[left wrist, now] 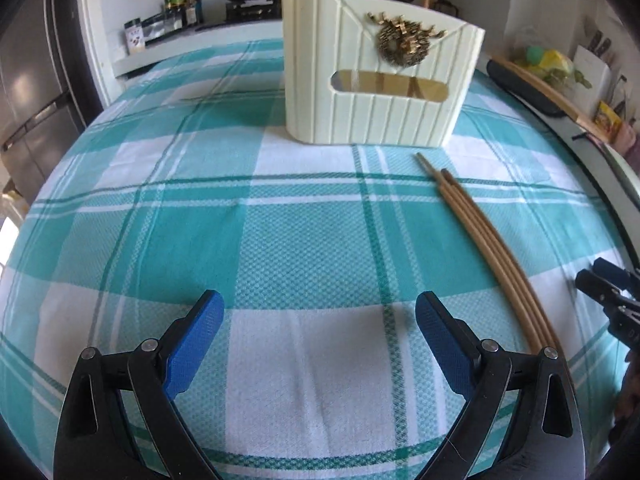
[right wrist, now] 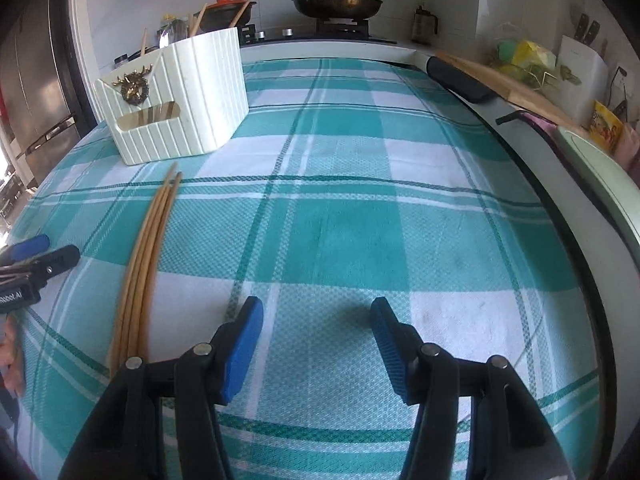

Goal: Organize utensils
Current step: 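Withdraw both tools from the holder back over the chopsticks on the cloth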

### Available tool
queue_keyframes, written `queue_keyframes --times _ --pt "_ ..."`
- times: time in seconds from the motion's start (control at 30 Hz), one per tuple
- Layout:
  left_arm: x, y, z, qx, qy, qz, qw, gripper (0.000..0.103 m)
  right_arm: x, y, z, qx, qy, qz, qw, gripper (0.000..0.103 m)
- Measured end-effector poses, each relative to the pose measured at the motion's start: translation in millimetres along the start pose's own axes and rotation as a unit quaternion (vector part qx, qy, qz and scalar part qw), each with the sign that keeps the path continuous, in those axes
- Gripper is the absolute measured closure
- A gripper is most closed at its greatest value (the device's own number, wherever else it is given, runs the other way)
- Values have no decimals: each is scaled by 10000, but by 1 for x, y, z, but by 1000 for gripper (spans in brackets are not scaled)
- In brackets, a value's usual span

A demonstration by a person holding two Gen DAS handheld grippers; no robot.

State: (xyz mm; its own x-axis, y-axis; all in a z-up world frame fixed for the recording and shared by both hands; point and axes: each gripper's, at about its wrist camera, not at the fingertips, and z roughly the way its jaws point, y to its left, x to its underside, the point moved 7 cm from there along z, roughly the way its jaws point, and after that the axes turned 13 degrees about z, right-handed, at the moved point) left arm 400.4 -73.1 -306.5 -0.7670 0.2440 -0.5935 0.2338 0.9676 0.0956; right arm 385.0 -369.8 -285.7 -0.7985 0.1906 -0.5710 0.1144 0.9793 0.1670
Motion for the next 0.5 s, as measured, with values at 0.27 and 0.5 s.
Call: queue_keyframes --times 0.27,0.5 --pt "0 3 8 -143 117 -41 9998 0 0 2 4 69 6 0 10000 41" --pt "1 4 1 -154 49 -206 9997 1 1 3 4 148 -4 -54 9999 40"
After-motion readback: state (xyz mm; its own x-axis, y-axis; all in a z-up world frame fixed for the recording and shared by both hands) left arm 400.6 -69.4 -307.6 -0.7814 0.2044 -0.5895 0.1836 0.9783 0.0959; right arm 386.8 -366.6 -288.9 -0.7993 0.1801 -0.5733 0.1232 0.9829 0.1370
